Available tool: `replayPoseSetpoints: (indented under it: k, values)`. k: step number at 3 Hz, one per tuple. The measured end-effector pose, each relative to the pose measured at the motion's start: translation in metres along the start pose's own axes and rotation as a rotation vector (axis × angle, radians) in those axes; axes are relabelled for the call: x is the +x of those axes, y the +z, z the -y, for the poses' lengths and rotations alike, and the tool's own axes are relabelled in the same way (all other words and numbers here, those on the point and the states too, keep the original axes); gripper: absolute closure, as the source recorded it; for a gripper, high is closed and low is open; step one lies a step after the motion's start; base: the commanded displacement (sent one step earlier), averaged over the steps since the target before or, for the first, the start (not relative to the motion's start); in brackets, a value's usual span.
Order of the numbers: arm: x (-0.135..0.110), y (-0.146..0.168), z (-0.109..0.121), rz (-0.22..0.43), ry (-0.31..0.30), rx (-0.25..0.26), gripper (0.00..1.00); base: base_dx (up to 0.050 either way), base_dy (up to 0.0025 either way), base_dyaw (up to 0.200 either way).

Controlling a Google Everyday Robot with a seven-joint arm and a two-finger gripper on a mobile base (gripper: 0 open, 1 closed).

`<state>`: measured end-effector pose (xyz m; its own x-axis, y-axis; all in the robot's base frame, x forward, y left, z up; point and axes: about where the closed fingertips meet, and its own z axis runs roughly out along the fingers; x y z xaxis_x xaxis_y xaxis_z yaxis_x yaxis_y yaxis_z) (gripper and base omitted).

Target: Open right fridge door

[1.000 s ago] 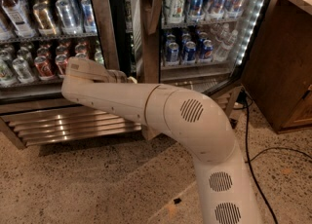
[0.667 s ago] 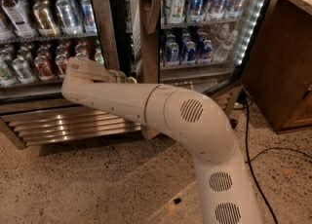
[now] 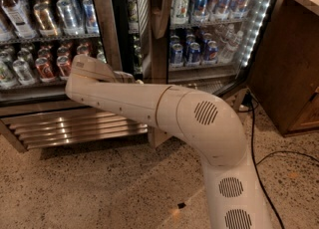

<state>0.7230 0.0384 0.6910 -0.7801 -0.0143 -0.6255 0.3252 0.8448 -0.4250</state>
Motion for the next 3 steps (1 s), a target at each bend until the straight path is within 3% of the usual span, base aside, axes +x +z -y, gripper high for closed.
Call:
replayPoseSetpoints:
  k: [2, 3]
  values:
    - [0.029, -0.008, 0.063, -0.108, 0.075, 0.099, 1.00, 0.000, 0.00000, 0.000]
    - [0.029, -0.008, 0.063, -0.108, 0.075, 0.099, 1.00, 0.000, 0.00000, -0.082]
